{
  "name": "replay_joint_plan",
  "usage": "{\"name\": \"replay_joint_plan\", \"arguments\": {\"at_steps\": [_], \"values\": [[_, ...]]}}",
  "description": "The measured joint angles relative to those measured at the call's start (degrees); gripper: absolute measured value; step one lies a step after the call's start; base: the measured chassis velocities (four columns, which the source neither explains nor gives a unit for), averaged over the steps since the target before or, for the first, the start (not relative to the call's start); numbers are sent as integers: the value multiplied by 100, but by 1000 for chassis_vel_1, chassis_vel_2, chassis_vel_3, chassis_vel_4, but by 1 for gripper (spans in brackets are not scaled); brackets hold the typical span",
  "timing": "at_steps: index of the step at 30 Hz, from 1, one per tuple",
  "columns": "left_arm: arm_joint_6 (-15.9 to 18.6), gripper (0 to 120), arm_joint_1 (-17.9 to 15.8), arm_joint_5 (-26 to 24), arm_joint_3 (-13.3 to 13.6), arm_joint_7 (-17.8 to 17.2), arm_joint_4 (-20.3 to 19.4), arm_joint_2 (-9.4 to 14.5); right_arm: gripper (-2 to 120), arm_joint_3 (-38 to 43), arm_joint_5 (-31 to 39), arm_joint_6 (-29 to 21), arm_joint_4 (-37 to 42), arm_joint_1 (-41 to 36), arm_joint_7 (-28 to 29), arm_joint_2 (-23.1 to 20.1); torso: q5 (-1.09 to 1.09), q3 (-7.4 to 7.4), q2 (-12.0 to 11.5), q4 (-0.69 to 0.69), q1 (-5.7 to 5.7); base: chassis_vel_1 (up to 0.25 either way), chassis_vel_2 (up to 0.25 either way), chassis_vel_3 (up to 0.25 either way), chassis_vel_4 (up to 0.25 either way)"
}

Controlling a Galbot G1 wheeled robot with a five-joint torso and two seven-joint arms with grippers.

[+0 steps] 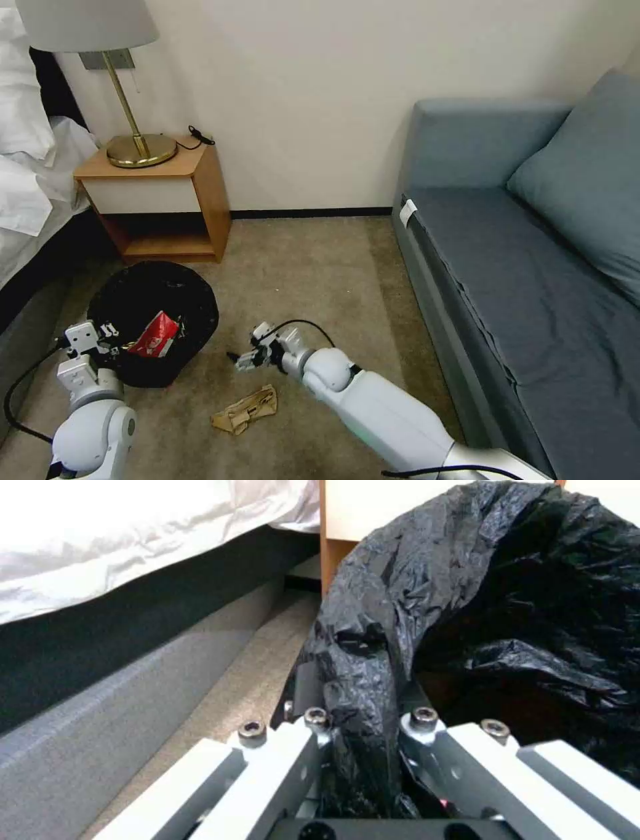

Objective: Pick up the trash bin, then pick up the garbage on the floor and place it into the trash bin.

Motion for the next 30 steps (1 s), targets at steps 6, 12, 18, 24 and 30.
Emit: {"name": "replay_joint_plan", "arguments": {"at_steps": [6,12,18,24,30], "values": [[1,4,27,11,12,-2,-35,-2,100,-275,-349,26,-204,-236,-88,130,0,0,0,0,0,0,0,0,0],[-93,4,37,100,-14,53,-24,27,100,-436,-702,59,-362,-463,-99,254,1,0,0,0,0,0,0,0,0],[-95,4,11,122,-4,71,-16,-33,100,-597,-829,37,-439,-563,-92,235,1,0,0,0,0,0,0,0,0],[-95,4,19,124,8,67,-10,-56,100,-635,-920,95,-602,-560,-117,161,1,0,0,0,0,0,0,0,0],[-95,4,24,121,7,64,-28,-56,100,-639,-970,130,-798,-499,-135,158,1,0,0,0,0,0,0,0,0]]}}
